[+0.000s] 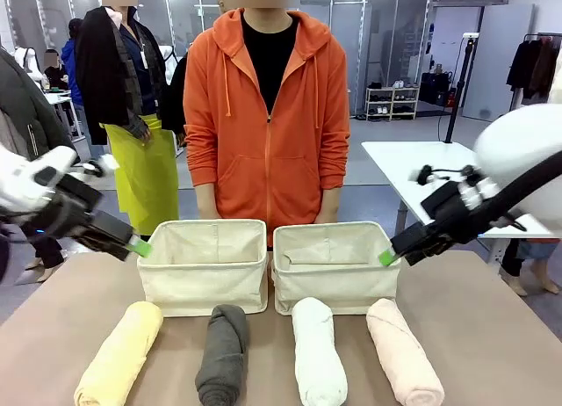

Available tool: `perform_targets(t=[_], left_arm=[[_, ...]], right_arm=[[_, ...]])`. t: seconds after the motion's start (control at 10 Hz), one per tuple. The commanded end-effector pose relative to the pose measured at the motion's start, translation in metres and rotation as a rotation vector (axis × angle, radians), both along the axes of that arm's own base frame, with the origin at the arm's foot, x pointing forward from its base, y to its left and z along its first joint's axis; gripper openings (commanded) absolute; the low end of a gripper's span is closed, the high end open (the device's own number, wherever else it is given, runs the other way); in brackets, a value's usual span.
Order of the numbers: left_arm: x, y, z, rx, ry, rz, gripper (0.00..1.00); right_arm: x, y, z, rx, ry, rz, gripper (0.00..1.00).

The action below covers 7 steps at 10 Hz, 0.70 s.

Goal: Divide the towels into two baskets.
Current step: Pick up one hotel-folded towel and place it in the Fabric basket indicated by the person.

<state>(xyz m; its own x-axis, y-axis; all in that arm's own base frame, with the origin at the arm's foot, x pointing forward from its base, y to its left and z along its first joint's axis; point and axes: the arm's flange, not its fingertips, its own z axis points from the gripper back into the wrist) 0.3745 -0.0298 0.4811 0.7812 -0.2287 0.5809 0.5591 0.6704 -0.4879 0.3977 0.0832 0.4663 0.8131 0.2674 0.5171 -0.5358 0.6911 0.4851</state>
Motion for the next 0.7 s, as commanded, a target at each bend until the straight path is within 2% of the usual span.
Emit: perform_targets(t=[0.0,0.1,0.3,0.5,0.6], left_arm=[[-0.013,0.054,-0.008,-0.19,0.039,0.107,1.0],[-0.025,0.083,-0.011,-0.253,0.038,0.178,1.0],[-0.052,0.144,-0.019,-0.408,0.005,0.329,1.0],[-0.089,0.207,-0.031,-0.55,-0.035,0.514,1.0],[-0.106,0.225,-0.032,-0.575,-0.078,0.602,1.0]], right_arm=[[-0.001,-0.071,-0.004,0.261,0.076,-0.102,1.0],[-0.01,-0.112,-0.005,0.378,0.098,-0.17,1.0],[-0.039,-0.198,-0.007,0.562,0.082,-0.356,1.0],[-0.082,-0.273,-0.01,0.649,0.028,-0.55,1.0],[-0.1,-0.298,-0.011,0.659,0.015,-0.63,1.0]])
